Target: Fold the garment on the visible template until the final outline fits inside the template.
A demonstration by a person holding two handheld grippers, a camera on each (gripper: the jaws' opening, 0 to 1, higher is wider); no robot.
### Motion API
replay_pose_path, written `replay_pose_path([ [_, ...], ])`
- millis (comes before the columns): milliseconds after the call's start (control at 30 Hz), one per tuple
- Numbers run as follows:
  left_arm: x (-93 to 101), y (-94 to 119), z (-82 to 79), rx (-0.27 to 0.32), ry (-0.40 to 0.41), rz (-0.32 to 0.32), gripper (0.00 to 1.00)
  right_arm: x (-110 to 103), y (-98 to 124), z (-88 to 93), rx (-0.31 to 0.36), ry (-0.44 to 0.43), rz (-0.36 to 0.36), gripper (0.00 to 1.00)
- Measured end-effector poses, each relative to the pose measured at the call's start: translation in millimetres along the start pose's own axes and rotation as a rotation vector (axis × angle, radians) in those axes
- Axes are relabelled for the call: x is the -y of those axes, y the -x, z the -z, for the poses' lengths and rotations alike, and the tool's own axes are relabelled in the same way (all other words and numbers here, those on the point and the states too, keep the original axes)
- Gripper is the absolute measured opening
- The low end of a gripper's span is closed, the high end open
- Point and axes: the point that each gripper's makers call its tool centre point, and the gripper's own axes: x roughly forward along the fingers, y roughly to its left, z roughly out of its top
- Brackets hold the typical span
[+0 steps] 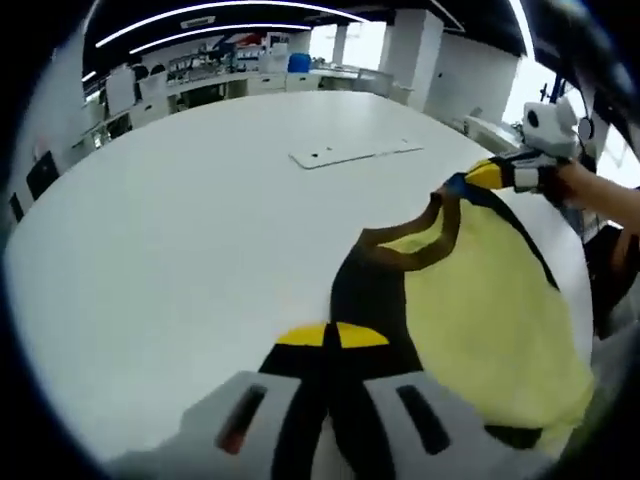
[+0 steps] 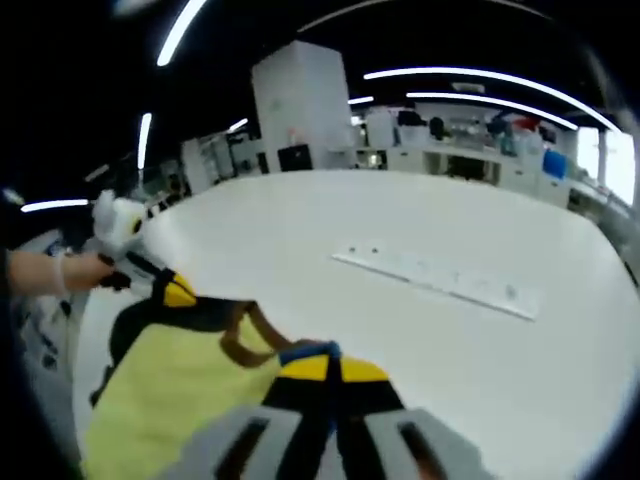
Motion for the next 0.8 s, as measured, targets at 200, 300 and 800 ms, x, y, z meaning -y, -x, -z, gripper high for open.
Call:
replay_pose_path([
  [200,-23.5,1,-8.3,0.031,0.008,-0.058,0.00,8,-10,3.6,0.004,-0.028,0.016,0.00],
  [300,-25.1,1,-8.4,0.041,0.030,-0.083,0.00,9,-15,4.3,0.003,-0.033,0.021,0.00],
  [800,-38.5,-7,-8.3,0.030,0.037,-0.112,0.00,9,-26,9.6,-0.028,-0.012,0.021,0.00],
])
